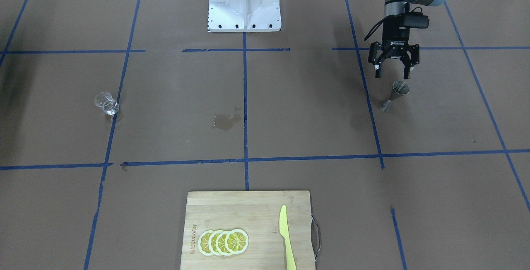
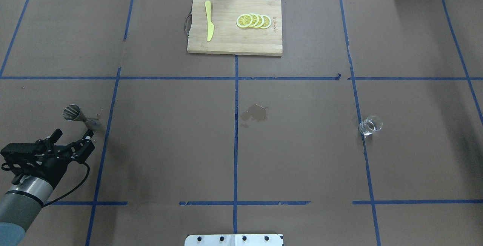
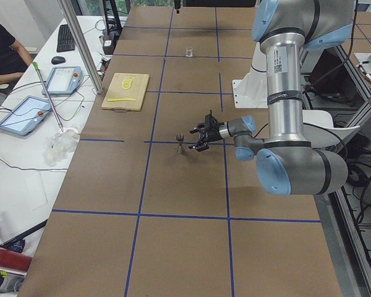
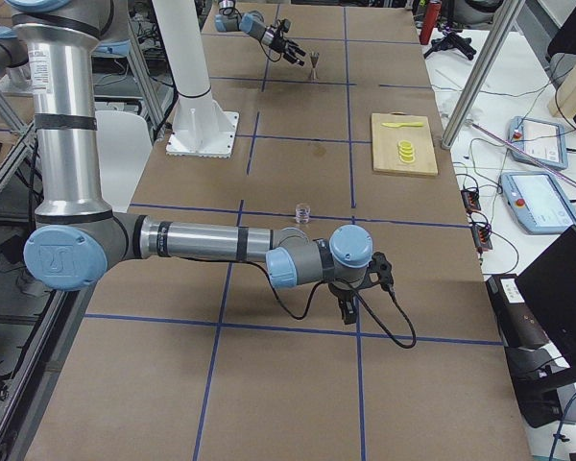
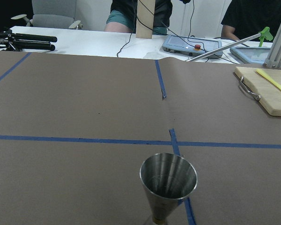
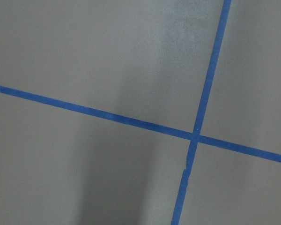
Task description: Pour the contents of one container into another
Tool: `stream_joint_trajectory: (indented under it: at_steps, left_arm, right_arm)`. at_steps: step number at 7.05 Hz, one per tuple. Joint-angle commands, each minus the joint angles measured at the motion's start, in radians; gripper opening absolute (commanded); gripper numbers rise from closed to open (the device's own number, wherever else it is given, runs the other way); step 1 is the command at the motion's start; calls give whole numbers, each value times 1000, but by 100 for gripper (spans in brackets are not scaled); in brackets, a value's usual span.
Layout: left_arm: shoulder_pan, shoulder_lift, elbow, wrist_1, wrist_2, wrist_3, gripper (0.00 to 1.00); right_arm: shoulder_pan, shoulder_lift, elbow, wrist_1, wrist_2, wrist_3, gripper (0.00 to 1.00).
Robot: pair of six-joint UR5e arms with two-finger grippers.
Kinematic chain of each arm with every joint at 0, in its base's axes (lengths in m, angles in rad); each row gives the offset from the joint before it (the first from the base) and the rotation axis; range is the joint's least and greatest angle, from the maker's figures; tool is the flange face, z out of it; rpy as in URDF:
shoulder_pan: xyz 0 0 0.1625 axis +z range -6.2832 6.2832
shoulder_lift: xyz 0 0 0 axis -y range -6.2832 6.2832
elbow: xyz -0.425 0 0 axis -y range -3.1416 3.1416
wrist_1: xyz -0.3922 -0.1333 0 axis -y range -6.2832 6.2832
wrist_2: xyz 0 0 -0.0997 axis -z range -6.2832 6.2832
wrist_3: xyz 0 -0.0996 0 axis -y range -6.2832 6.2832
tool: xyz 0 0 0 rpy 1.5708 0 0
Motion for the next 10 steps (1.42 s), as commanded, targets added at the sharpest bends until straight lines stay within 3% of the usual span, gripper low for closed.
stream_joint_trajectory:
  at_steps: [1, 4, 10]
  left_arm:
    - [2, -44, 60, -2, 74, 6, 99]
    - [2, -134, 171, -7, 137, 5, 99]
    - [-43, -144, 203, -12, 155, 5, 98]
  right_arm:
    - [0, 1, 0, 0, 0, 0, 100]
    - [-1, 6, 2, 0, -3, 0, 100]
    - [-1, 9, 0, 0, -5, 0, 100]
